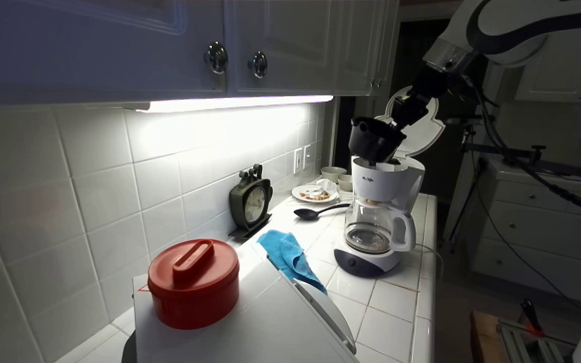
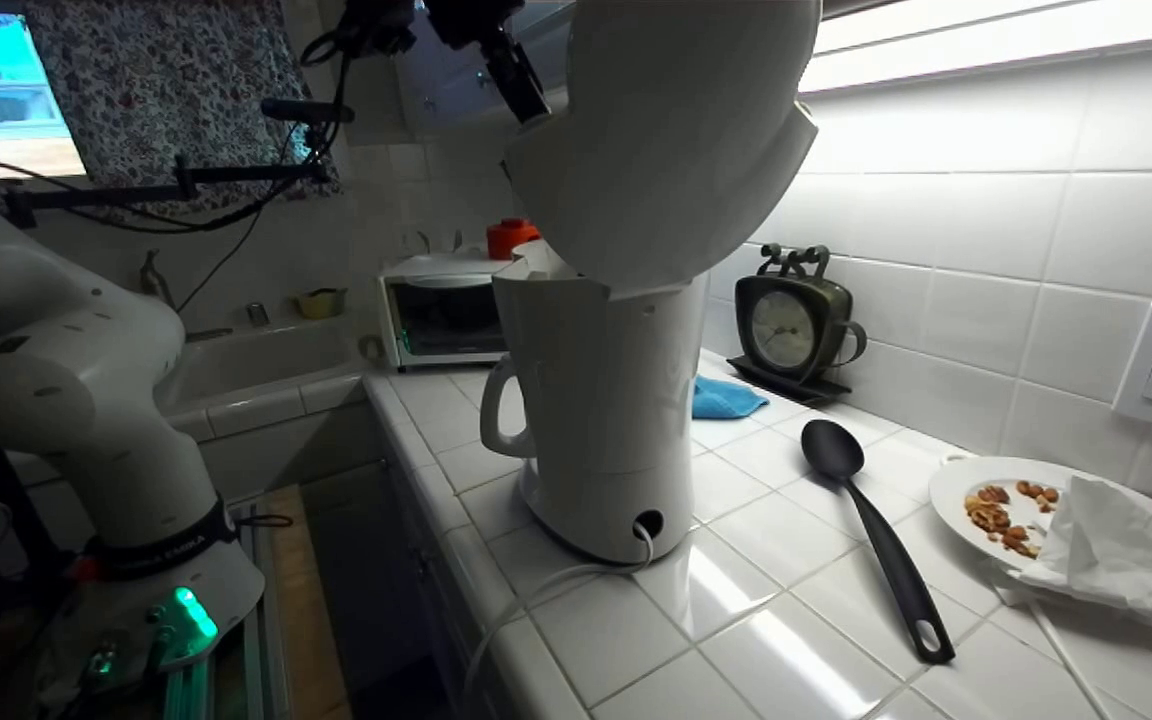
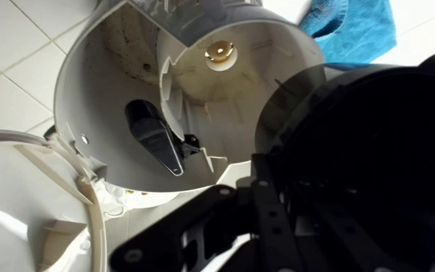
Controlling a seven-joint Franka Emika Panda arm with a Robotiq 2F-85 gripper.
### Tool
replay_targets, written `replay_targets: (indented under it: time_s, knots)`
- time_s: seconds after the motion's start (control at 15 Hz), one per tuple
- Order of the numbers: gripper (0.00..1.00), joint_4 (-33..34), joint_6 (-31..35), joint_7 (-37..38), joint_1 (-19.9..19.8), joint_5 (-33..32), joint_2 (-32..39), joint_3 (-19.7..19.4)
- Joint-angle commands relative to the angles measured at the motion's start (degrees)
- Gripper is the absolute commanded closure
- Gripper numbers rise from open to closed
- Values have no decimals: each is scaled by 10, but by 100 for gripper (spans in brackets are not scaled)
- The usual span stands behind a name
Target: Open the lid of the coffee maker, remove the black bowl from it and put it on the counter
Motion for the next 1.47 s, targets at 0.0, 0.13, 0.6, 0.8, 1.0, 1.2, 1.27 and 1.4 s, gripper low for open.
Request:
replay_targets:
  time_s: [0.0,0.13,0.6,0.8,1.0,1.2,1.27,1.4]
  knots:
    - [97,15,-19,-6,21,7,-13,12]
    - [97,19,-25,-29,46,23,-7,10]
    - [97,20,-51,-106,112,50,52,7]
    - [97,19,-55,-122,121,44,81,12]
    - [97,17,-50,-126,122,35,110,21]
    - [97,21,-44,-132,122,23,139,32]
    - [97,22,-43,-138,122,22,148,35]
    - [97,25,-39,-155,124,23,167,38]
